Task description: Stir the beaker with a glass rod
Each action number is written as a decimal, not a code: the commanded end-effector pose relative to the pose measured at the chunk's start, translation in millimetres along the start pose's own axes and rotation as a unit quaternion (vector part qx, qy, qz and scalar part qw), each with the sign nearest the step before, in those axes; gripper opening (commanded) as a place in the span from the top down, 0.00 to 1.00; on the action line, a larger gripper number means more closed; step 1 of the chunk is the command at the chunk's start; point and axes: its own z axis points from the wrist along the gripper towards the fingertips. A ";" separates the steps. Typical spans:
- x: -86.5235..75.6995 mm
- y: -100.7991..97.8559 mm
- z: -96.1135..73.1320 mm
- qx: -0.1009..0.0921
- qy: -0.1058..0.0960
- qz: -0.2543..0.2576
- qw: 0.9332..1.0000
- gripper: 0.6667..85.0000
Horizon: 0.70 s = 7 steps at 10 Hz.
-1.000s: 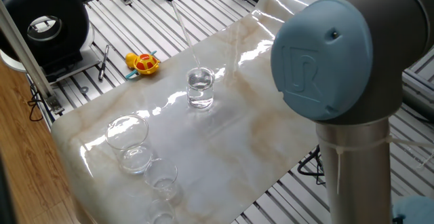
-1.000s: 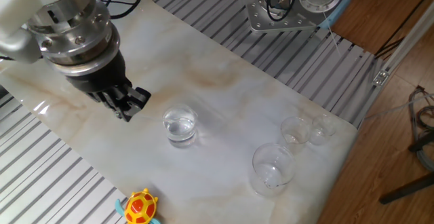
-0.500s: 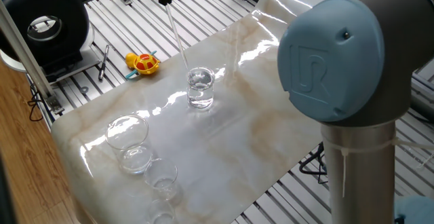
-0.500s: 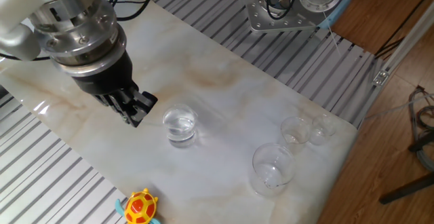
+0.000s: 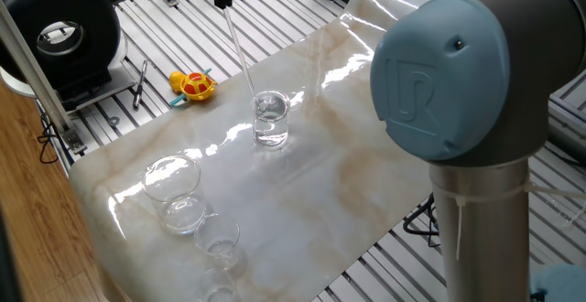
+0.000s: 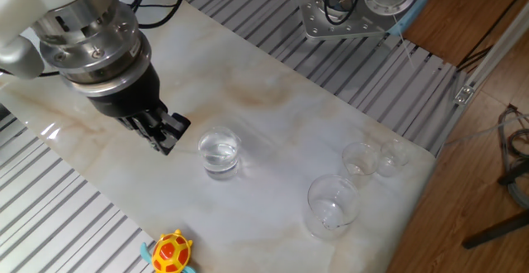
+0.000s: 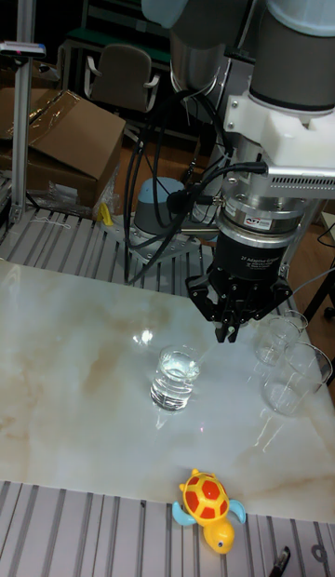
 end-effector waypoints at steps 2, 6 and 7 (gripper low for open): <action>10.2 -8.6 0.0 -0.002 0.014 -0.003 1.000 1.00; 15.7 -20.0 3.3 0.008 0.022 -0.019 1.000 1.00; 15.5 -20.5 4.4 0.008 0.022 -0.019 1.000 1.00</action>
